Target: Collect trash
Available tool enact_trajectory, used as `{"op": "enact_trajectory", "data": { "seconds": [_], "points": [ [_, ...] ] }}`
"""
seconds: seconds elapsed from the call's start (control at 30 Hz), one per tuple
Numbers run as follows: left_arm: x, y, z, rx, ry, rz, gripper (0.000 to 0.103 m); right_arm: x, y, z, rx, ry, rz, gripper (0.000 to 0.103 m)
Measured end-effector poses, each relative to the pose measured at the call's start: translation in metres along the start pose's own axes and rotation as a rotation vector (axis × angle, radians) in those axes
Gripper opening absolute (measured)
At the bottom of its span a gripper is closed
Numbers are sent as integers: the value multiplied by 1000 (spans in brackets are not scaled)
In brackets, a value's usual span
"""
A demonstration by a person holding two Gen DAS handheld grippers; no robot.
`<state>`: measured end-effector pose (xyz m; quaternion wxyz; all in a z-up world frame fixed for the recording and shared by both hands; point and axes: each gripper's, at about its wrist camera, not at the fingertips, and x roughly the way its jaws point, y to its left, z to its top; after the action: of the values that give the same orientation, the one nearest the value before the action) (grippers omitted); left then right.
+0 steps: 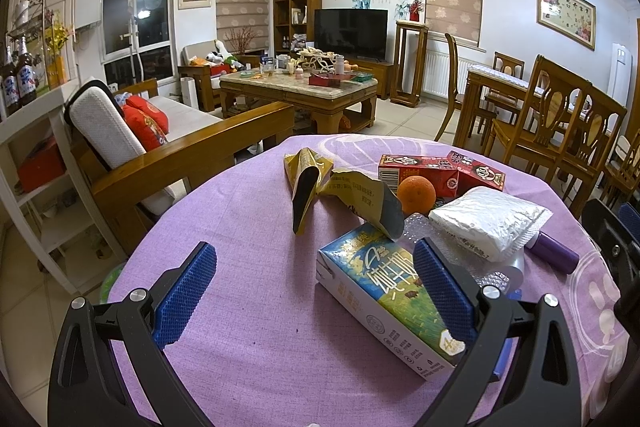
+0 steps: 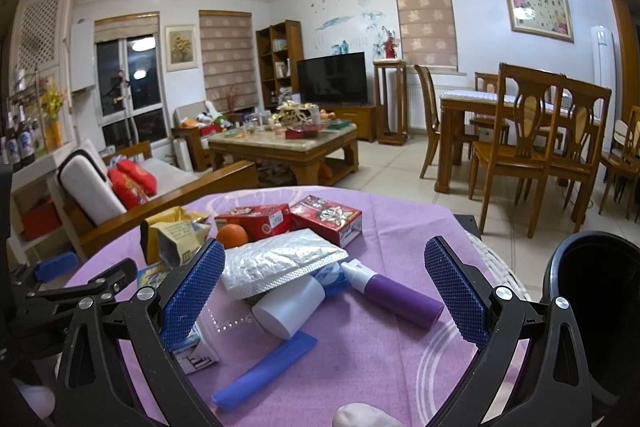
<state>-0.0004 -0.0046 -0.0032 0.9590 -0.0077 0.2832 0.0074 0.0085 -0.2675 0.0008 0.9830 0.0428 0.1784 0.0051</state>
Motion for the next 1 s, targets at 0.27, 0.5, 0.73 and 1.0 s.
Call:
{"op": "enact_trajectory", "data": {
  "seconds": [0.27,0.5,0.73,1.0],
  "points": [
    [0,0,0,0,1,0,98,0,0,0,4,1,3,99],
    [3,1,-1,-4,12,-3,98,0,-1,0,6,1,5,99],
    [28,62,3,-206,91,-173,98,-5,-1,-5,32,8,18,99],
    [75,81,35,-208,321,-320,98,-6,-7,-6,85,27,51,99]
  ]
}}
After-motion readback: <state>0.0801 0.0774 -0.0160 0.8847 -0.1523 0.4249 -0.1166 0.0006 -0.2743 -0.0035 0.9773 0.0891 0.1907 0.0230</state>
